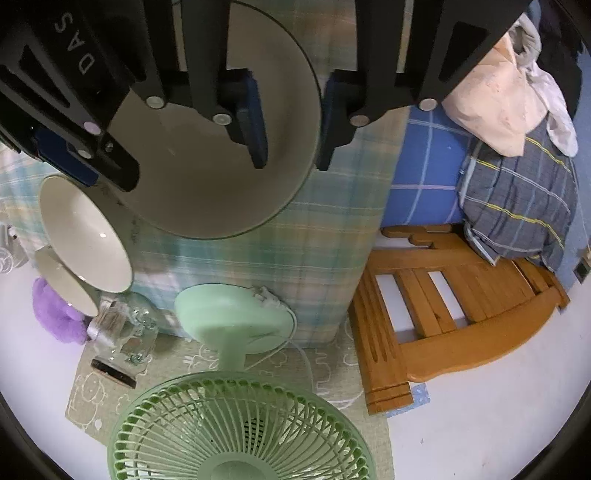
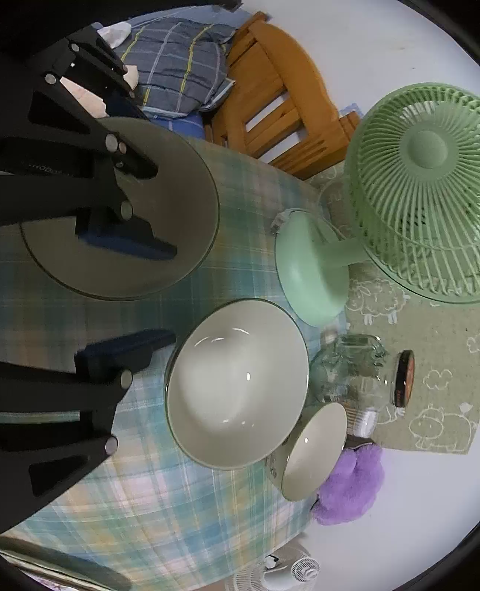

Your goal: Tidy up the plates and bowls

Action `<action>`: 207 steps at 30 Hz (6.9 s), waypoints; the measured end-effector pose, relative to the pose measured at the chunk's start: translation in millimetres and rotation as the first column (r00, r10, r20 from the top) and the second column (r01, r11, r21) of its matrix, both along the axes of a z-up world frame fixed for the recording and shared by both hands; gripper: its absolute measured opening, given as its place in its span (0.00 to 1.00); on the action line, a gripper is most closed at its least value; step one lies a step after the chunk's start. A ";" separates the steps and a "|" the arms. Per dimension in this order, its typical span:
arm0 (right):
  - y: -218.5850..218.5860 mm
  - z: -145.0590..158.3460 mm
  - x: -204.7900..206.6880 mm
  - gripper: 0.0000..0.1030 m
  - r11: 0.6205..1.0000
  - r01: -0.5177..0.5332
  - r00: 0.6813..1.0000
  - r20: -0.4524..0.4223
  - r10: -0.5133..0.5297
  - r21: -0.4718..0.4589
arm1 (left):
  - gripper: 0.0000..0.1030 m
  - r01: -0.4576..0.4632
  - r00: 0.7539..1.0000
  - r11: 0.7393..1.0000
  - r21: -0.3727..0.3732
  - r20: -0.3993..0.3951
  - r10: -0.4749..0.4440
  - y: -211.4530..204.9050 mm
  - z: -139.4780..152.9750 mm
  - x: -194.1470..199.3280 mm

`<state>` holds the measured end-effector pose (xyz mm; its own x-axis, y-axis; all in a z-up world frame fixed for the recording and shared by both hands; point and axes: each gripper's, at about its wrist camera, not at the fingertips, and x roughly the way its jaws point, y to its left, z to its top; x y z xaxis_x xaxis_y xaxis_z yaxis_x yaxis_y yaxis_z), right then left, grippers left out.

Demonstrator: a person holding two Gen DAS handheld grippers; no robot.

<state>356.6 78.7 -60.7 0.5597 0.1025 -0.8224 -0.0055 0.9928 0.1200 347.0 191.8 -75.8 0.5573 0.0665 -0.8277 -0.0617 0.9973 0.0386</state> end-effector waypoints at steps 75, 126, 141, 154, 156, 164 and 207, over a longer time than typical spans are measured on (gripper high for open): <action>-198.4 20.3 -190.0 0.17 0.981 0.173 0.973 -0.141 -0.184 -0.085 | 0.19 0.226 0.965 0.973 -0.040 -0.129 -0.229 -203.2 10.1 -160.3; -154.0 92.7 -120.6 0.66 0.985 0.122 0.991 0.062 -0.115 -0.122 | 0.80 0.136 0.989 0.986 -0.099 0.065 -0.130 -151.4 85.6 -99.6; -153.3 91.0 -17.1 0.66 0.994 -0.063 0.991 0.116 0.073 -0.084 | 0.71 -0.071 0.988 0.997 -0.022 0.133 0.073 -154.0 84.7 -16.0; -136.0 50.8 60.0 0.66 0.995 -0.099 0.992 0.078 0.101 -0.024 | 0.63 -0.138 0.986 0.990 -0.012 0.095 0.139 -140.1 46.8 49.0; -132.4 40.4 68.7 0.64 0.994 -0.109 0.992 0.060 0.109 -0.017 | 0.60 -0.136 0.987 0.990 -0.025 0.077 0.138 -137.7 37.6 55.2; -125.6 8.9 87.8 0.41 0.991 -0.134 0.991 -0.006 0.134 0.011 | 0.41 -0.150 0.988 0.988 -0.026 0.021 0.151 -134.4 9.1 72.3; -136.6 -2.7 72.5 0.39 0.994 -0.110 0.992 -0.066 0.110 0.001 | 0.42 -0.124 0.992 0.992 0.014 -0.005 0.124 -131.8 2.2 62.0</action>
<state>429.2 -57.8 -63.4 0.4901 0.1581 -0.8572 -0.1069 0.9869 0.1209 409.0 60.0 -73.6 0.5392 0.1458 -0.8295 -0.1842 0.9815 0.0527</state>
